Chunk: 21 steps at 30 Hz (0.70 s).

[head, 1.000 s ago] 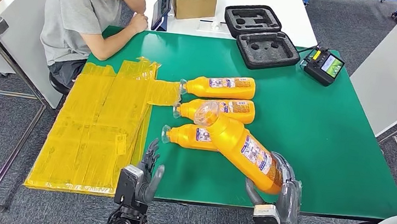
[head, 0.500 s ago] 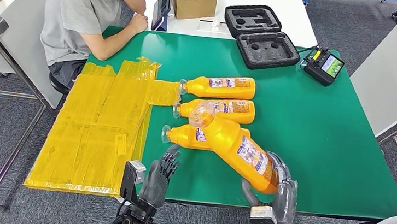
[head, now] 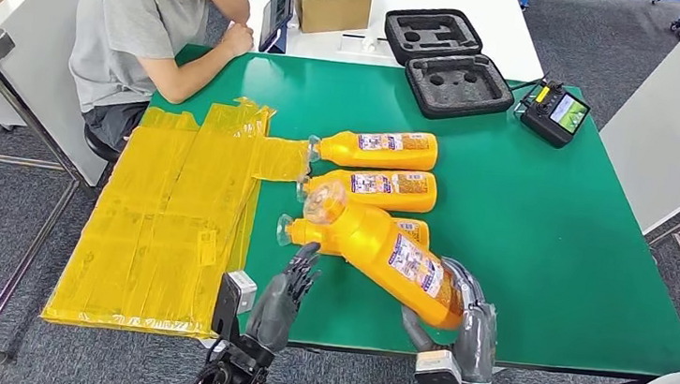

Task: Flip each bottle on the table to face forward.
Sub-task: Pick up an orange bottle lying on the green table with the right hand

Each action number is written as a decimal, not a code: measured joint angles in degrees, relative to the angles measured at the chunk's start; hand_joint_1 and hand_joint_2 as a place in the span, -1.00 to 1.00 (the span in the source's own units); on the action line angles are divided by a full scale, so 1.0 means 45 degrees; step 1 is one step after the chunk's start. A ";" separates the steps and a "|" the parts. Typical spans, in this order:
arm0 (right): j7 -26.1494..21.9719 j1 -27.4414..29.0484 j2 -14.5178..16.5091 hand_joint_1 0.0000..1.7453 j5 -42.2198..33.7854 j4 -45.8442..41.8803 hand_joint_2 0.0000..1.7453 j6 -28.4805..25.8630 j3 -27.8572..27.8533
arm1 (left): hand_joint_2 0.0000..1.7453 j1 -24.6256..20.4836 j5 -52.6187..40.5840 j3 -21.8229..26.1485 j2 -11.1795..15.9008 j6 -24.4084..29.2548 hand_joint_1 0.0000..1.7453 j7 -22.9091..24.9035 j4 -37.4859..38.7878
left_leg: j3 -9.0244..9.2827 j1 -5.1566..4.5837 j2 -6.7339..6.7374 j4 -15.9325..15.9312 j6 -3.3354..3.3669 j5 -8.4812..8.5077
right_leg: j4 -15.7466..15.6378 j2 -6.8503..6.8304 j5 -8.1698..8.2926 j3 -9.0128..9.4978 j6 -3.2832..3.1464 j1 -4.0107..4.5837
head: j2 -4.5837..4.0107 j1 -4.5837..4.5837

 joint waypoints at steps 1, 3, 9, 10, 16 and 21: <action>0.0000 -0.0083 0.0007 1.00 0.0055 0.0087 1.00 0.0084 0.0023 | 1.00 -0.0031 -0.0139 -0.0093 -0.0007 0.0024 -1.00 -0.0039 -0.0021 | 0.0001 0.0000 0.0000 0.0000 0.0000 0.0001 | 0.0000 0.0000 0.0000 0.0001 0.0000 0.0000 | 0.0000 0.0000; 0.0000 -0.0214 0.0032 1.00 0.0143 0.0253 1.00 0.0201 0.0054 | 1.00 -0.0058 -0.0402 -0.0287 -0.0013 0.0097 -1.00 -0.0084 -0.0064 | 0.0001 0.0000 -0.0001 0.0000 0.0001 0.0002 | 0.0000 -0.0001 0.0001 0.0002 0.0000 0.0000 | 0.0000 0.0000; 0.0000 -0.0503 0.0154 1.00 0.0187 0.0686 1.00 0.0588 0.0080 | 1.00 -0.0129 -0.0638 -0.0712 -0.0073 0.0115 -1.00 -0.0063 -0.0072 | -0.0002 0.0001 0.0000 0.0000 0.0001 0.0002 | 0.0001 -0.0001 0.0000 -0.0001 0.0001 0.0001 | 0.0000 -0.0002; 0.0000 -0.0580 0.0183 1.00 0.0199 0.0785 1.00 0.0674 0.0093 | 1.00 -0.0164 -0.0645 -0.0761 -0.0092 0.0108 -1.00 -0.0057 -0.0069 | -0.0003 0.0001 0.0000 0.0000 0.0001 0.0001 | 0.0001 -0.0001 0.0000 -0.0001 0.0001 0.0001 | 0.0000 -0.0001; 0.0000 -0.1021 0.0250 1.00 0.0043 0.1329 1.00 0.0845 0.0302 | 1.00 -0.0314 -0.0707 -0.1029 -0.0158 0.0088 -1.00 -0.0092 -0.0068 | -0.0002 0.0000 -0.0002 0.0000 0.0001 0.0002 | 0.0001 -0.0002 0.0000 0.0000 0.0001 0.0001 | 0.0000 0.0000; 0.0000 -0.1228 0.0268 1.00 -0.0099 0.1658 1.00 0.0878 0.0510 | 1.00 -0.0390 -0.1023 -0.1159 -0.0209 0.0496 -1.00 -0.0472 -0.0068 | -0.0002 0.0000 -0.0001 0.0000 0.0001 0.0002 | 0.0001 -0.0002 0.0001 -0.0001 0.0001 0.0001 | 0.0000 -0.0001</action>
